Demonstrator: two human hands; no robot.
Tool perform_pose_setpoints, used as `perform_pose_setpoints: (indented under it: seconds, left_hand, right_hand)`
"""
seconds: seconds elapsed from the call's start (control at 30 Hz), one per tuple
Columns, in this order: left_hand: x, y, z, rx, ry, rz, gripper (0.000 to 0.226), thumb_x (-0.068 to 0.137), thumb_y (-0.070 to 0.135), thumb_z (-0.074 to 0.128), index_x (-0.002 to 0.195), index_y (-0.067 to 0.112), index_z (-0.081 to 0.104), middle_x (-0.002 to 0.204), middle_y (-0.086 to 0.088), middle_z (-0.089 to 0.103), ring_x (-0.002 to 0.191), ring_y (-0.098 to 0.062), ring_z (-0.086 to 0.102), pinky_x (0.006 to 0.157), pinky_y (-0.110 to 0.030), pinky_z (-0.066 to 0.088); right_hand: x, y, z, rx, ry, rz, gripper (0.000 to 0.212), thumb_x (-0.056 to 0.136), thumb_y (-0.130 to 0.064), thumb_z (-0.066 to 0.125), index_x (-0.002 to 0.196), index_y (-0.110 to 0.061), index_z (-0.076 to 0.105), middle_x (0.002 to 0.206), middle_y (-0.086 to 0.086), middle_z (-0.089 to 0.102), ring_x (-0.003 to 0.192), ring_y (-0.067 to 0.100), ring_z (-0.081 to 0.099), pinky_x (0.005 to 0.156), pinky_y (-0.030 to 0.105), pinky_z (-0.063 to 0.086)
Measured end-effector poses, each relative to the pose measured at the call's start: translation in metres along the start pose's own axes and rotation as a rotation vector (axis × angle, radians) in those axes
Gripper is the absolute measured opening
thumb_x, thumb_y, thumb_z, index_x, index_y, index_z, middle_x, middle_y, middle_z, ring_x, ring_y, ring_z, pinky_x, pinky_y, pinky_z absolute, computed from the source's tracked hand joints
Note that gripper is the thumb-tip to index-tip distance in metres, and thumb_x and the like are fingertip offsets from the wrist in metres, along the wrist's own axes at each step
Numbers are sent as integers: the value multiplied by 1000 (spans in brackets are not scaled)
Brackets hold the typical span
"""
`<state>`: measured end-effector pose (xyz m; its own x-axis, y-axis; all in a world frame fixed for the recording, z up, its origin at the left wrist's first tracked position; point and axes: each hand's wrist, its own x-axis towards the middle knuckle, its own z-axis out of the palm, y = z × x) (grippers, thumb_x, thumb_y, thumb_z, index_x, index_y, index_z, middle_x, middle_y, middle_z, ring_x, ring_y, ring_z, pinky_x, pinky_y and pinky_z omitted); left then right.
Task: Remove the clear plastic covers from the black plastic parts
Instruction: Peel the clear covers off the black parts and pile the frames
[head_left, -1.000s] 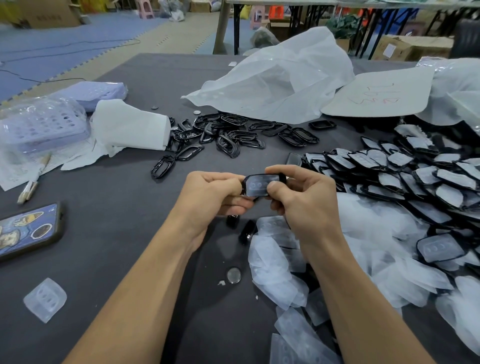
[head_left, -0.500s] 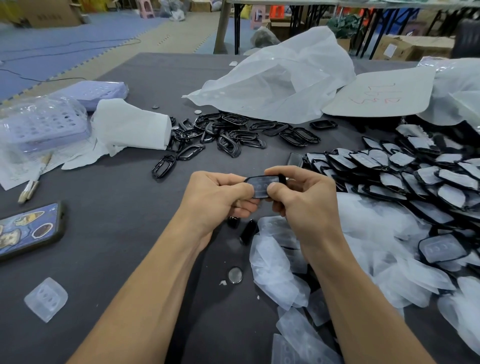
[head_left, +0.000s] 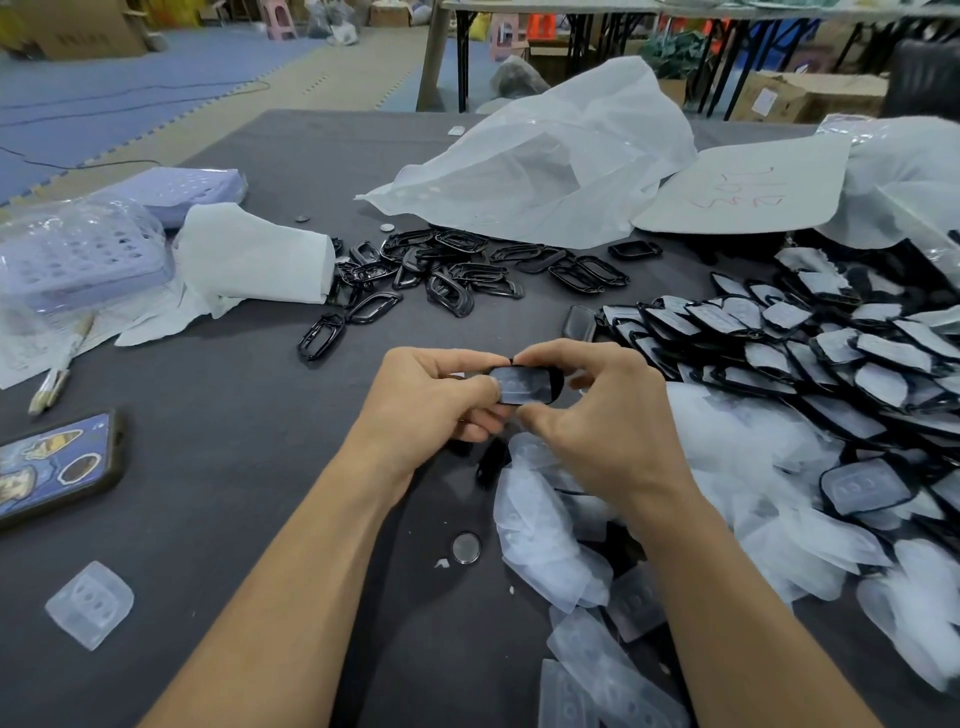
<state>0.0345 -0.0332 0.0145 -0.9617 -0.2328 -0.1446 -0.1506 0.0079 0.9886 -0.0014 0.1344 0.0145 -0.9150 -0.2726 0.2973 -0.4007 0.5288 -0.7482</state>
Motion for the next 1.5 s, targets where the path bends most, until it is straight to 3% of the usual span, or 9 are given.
perform_pose_setpoints:
  seconds: [0.13,0.3,0.4,0.57,0.73,0.93,1.1,1.27,1.5]
  left_hand:
    - [2,-1,3,-22,168,61,8,79,26,77,80,23,84,78,-6,79,59,-15,69,55,-24,55]
    - [11,-4,-9,42,495,187,13,79,23,71,73,27,82,70,6,77,63,-10,73,68,-24,59]
    - [14,-4,-24,398,710,259,28,84,19,64,102,34,80,87,19,77,87,1,72,86,-9,49]
    - [25,-10,-50,907,586,109,58,92,9,56,150,8,49,156,-12,45,149,-33,30,123,-45,27]
    - [24,-14,-41,944,474,82,44,94,12,52,134,24,66,131,-9,70,119,-37,59,102,-41,43]
    - [23,-14,-38,660,471,149,42,85,3,64,112,30,80,107,10,79,108,-12,71,103,-25,49]
    - [25,-16,-37,717,560,144,37,83,10,68,111,32,77,90,8,72,92,-20,63,84,-26,44]
    - [26,-17,-38,756,506,83,46,90,17,63,133,32,69,127,1,73,120,-24,63,102,-35,47]
    - [27,-18,-41,728,507,77,43,89,16,65,128,35,73,125,5,74,118,-20,65,97,-28,47]
  right_hand:
    - [7,7,-25,-79,104,67,39,71,-11,84,104,-31,80,87,-23,72,91,-9,65,81,2,42]
    - [12,24,-65,-467,423,379,88,80,-24,85,156,-22,39,159,7,43,151,30,28,124,47,18]
    - [7,16,-42,-453,321,258,71,82,-11,78,148,-21,52,160,6,43,151,25,29,125,45,17]
    - [9,11,-1,-371,15,119,62,94,-22,66,153,-27,46,164,-4,37,153,17,20,127,36,8]
    - [26,27,12,-526,-198,146,72,105,-50,40,165,-23,9,173,-2,9,159,16,-1,126,37,-6]
    - [18,21,15,-336,36,90,47,100,-14,51,147,-18,55,126,6,68,126,20,53,119,34,26]
    - [23,20,13,-541,-176,137,57,106,-30,45,160,-18,29,167,8,25,153,26,23,124,40,18]
    - [58,7,9,-583,-103,213,25,102,-30,53,117,-10,54,121,12,57,113,35,57,82,38,37]
    - [86,-9,3,-544,-24,354,14,89,4,53,80,-7,58,107,21,70,100,40,67,74,35,48]
